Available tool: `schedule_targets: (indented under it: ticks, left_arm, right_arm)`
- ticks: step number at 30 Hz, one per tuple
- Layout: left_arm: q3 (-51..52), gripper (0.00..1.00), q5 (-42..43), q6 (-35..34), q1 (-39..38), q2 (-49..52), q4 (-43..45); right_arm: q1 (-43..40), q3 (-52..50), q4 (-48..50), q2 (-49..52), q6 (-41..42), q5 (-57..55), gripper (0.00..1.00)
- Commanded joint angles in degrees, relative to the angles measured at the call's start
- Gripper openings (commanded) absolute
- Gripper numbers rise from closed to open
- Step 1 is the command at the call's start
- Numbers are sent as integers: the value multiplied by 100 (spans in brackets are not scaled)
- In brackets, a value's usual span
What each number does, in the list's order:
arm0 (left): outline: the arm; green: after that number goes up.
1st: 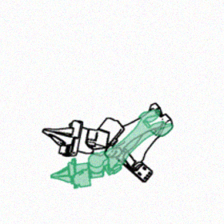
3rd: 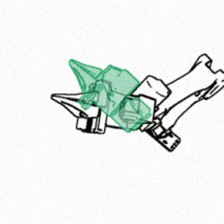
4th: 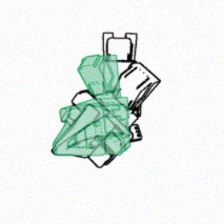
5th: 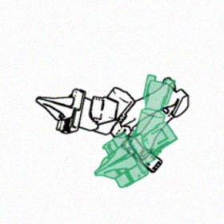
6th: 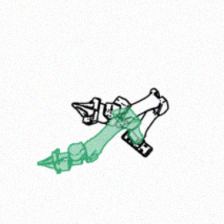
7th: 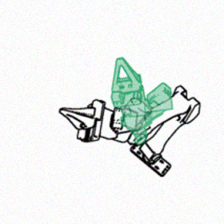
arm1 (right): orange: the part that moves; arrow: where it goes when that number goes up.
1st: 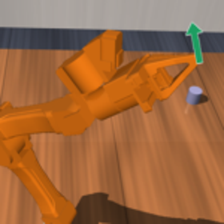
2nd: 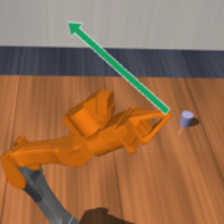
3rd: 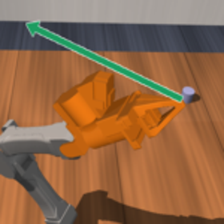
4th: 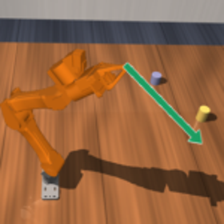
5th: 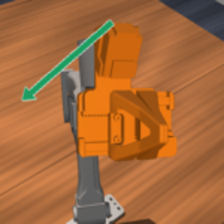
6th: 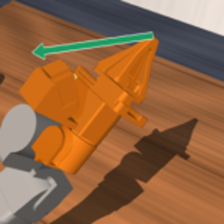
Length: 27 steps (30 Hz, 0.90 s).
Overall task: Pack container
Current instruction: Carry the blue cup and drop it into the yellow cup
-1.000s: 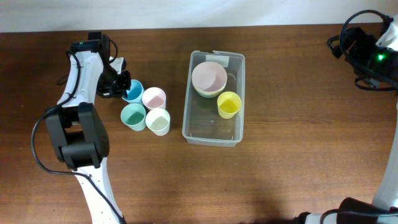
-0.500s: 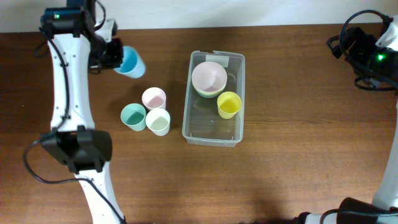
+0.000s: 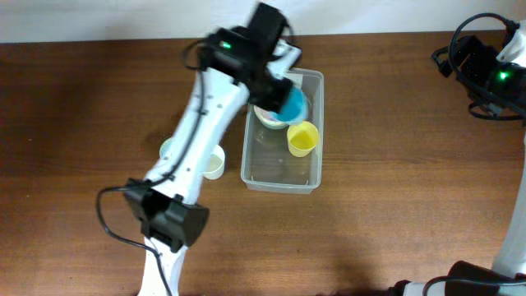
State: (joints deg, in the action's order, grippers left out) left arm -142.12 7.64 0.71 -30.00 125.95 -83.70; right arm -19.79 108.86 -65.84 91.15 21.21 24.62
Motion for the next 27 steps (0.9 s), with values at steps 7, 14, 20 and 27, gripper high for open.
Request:
schedule_targets:
  ticks: [7,14,20,27]
  left_arm:
    - [975,2,-450,109,-501,-28,737]
    - [1335,3,-448,111,-435,-28,1027]
    - [1611,4,-450,109,-439,-28,1327]
    - [1569,49,-1032,109,-413,-42,1213]
  right_arm:
    - [-15,4,2,31,26,24,99]
    - [-15,4,4,31,26,24,99]
    - [-15,4,4,31,26,24,99]
    - [-15,4,2,31,26,24,99]
